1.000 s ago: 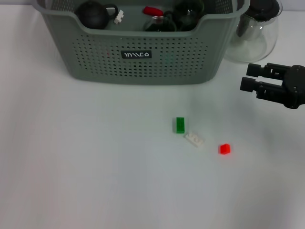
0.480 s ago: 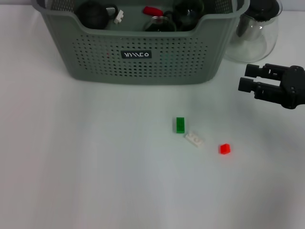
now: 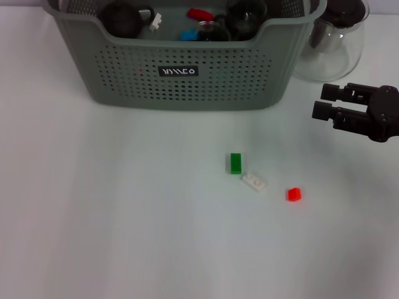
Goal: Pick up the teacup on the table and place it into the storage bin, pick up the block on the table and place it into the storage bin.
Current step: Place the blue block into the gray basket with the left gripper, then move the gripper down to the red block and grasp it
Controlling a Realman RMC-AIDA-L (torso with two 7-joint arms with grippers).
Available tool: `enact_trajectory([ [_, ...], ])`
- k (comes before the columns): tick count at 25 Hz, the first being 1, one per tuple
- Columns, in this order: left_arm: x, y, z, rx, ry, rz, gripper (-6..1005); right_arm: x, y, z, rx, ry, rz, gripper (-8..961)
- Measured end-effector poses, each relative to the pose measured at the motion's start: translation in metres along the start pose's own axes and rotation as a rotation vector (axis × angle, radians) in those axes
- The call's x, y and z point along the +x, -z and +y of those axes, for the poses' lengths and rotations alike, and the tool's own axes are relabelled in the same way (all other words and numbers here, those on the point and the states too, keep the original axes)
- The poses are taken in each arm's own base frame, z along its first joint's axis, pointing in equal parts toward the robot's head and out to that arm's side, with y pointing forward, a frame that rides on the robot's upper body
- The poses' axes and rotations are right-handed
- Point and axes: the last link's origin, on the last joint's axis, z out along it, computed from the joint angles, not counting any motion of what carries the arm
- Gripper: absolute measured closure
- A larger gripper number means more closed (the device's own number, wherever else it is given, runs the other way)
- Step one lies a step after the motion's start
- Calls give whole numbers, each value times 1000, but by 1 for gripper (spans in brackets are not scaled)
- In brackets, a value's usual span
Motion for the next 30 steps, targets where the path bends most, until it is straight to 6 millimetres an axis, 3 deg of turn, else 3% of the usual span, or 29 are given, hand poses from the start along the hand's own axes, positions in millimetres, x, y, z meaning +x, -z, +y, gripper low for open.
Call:
enact_trajectory([
  [4,0,16,-5,-44,58,113,455,1,0,0,2,-2,0,345],
  [8,-14,51,-17,-169,150,348,423,2,1,0,4,-5,-1,345],
  [10,-33,75,-24,-265,173,516,424,2,2,0,7,-6,-3,345],
  [12,-77,103,-25,-395,138,737,425,3,2,0,9,-7,-4,345],
  [13,-77,103,-25,-395,138,737,425,3,2,0,9,-7,-4,345],
  [15,-103,116,-23,-445,109,839,426,3,2,0,8,-7,-2,345],
  [17,-143,125,-18,-459,59,928,427,3,2,0,8,-8,0,345],
  [19,-177,120,-9,-427,5,924,427,5,3,0,9,0,17,345],
  [20,-177,120,-9,-427,5,924,428,6,4,0,10,8,31,345],
  [21,-218,106,10,-406,-60,833,428,7,5,-1,11,21,56,345],
  [25,-266,86,41,-427,-100,681,429,7,11,-2,11,48,200,345],
  [27,-286,77,52,-454,-59,621,429,-7,11,-4,16,34,319,345],
  [30,-293,74,55,-463,-36,596,429,-21,7,-5,23,37,407,345],
])
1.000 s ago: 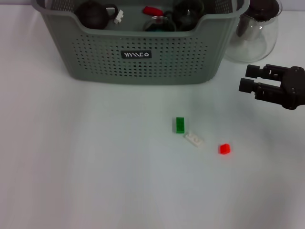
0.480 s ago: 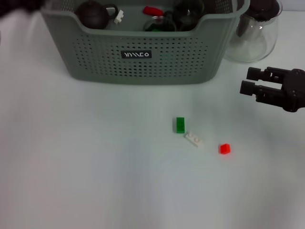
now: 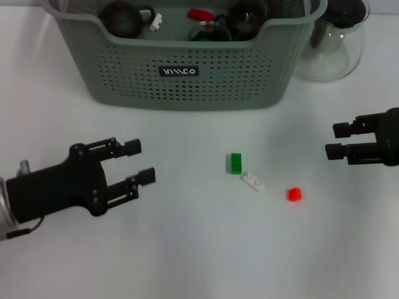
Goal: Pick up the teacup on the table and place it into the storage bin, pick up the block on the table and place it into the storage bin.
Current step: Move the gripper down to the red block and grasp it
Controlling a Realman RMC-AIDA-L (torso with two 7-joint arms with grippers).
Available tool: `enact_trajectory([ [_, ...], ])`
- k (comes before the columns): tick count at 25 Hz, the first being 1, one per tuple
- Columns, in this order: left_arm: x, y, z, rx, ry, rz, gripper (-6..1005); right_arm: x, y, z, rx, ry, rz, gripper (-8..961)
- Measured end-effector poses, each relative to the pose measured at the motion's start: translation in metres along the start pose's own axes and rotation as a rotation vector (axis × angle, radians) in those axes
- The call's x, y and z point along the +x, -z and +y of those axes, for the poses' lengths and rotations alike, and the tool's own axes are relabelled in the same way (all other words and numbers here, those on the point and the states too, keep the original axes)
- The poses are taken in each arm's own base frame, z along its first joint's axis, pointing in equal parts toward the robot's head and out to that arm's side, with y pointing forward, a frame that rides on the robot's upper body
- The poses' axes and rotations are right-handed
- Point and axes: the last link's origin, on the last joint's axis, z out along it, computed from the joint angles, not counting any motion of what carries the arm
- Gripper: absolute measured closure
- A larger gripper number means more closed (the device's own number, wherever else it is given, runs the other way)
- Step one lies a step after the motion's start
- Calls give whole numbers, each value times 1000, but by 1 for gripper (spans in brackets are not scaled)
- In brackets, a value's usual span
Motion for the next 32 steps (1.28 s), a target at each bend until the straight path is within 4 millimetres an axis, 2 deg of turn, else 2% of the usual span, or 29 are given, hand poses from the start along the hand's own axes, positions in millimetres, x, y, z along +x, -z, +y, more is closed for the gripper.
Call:
enact_trajectory([
  [7,-6,-7,8,-56,22,-26,429,-69,-9,7,47,76,317,345],
  [12,-11,-9,12,-73,42,-32,429,-86,-21,11,48,137,392,346],
  [17,-14,-6,13,-60,51,-38,429,-87,-35,19,15,191,463,346],
  [25,-14,1,9,-17,55,-27,429,-73,-64,30,20,216,678,346],
  [32,-15,-1,7,-9,59,-33,429,-64,-87,30,52,247,732,346],
])
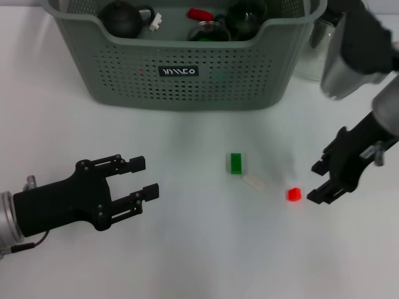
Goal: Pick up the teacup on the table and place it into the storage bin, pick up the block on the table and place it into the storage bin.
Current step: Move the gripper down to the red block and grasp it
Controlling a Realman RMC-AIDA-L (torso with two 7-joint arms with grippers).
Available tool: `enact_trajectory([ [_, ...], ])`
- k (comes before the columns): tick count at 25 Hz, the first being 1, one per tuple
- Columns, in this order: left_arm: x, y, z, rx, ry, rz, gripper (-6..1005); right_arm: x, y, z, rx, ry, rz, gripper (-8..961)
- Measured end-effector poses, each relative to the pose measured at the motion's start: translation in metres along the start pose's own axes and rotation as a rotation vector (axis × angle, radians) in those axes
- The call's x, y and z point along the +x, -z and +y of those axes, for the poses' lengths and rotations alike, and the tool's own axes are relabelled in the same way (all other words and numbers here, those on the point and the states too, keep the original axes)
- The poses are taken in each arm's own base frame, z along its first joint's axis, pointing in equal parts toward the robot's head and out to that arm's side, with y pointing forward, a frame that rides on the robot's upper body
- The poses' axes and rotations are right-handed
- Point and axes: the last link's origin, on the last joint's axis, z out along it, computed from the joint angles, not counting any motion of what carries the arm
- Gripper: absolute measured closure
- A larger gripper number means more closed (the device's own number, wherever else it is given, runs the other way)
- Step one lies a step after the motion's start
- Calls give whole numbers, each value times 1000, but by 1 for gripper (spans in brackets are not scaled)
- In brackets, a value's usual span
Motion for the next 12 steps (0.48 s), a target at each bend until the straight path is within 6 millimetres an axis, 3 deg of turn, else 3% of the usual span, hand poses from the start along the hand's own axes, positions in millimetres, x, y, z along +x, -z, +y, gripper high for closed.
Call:
enact_trajectory([
  [6,-1,-2,0,2,8,-1,429,-4,-28,0,-2,7,1,346],
  [12,-1,-3,0,0,5,-1,429,-5,-34,-2,13,9,-19,346],
])
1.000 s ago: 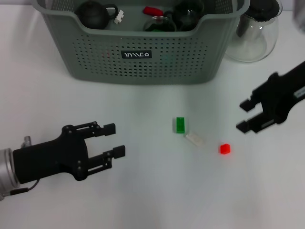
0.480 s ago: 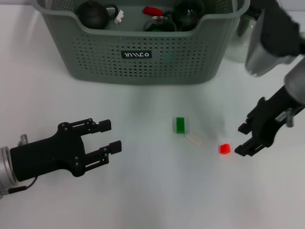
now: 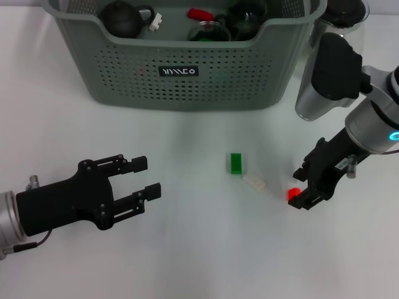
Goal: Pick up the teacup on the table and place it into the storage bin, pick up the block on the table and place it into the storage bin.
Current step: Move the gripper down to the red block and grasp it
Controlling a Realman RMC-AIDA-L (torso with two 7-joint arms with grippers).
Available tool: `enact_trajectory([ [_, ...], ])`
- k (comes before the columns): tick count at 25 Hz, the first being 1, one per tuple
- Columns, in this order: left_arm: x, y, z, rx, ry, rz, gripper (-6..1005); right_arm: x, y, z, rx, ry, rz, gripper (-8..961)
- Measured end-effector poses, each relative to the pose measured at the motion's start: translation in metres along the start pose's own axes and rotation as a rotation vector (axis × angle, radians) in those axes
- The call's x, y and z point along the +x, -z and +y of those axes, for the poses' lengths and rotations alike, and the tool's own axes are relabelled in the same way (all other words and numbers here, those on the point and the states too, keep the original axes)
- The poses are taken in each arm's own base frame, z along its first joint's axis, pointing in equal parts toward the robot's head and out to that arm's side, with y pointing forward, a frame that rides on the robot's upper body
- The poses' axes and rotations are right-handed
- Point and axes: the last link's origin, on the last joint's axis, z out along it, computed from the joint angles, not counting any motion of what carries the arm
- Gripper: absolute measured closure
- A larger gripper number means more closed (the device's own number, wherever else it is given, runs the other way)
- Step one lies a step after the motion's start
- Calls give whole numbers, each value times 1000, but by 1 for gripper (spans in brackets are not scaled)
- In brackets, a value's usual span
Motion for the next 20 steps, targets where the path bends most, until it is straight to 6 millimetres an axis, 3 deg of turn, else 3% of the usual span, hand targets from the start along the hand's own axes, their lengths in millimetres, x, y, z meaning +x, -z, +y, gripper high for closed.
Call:
enact_trajectory([
  [20,-2,-2,-1,7,8,-3,429,-3,-15,9,-14,42,11,347],
])
